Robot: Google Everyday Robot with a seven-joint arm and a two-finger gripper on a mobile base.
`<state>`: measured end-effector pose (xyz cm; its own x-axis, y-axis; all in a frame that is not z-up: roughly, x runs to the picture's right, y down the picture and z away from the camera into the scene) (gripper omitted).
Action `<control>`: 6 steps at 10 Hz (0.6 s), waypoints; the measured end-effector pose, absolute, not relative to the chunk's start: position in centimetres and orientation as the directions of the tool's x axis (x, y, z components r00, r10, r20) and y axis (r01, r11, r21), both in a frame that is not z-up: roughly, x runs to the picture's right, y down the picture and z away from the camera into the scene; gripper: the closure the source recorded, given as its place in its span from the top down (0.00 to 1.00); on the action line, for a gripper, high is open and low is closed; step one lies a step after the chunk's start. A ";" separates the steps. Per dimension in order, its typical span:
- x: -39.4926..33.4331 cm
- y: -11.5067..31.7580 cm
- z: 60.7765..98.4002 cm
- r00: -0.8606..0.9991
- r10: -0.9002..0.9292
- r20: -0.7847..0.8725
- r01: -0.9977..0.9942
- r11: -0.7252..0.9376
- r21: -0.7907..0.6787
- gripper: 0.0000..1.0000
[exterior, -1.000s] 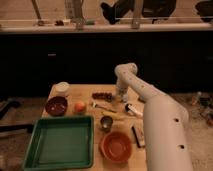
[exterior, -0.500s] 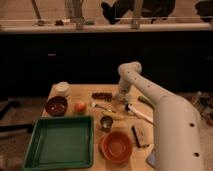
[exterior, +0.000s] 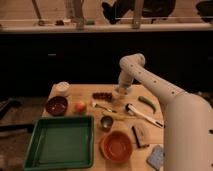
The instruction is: Wipe table surface with towel
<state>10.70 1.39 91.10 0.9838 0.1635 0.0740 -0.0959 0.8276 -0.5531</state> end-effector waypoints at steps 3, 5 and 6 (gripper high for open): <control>10.8 3.0 93.3 0.989 0.138 0.049 -0.086 0.817 -0.570 0.00; 10.8 4.8 95.6 0.992 0.122 0.016 -0.089 0.807 -0.584 0.00; 10.7 5.2 96.5 0.993 0.117 0.006 -0.091 0.803 -0.589 0.00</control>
<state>10.73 5.24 96.45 0.9931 0.1170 0.0059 -0.0911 0.8027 -0.5894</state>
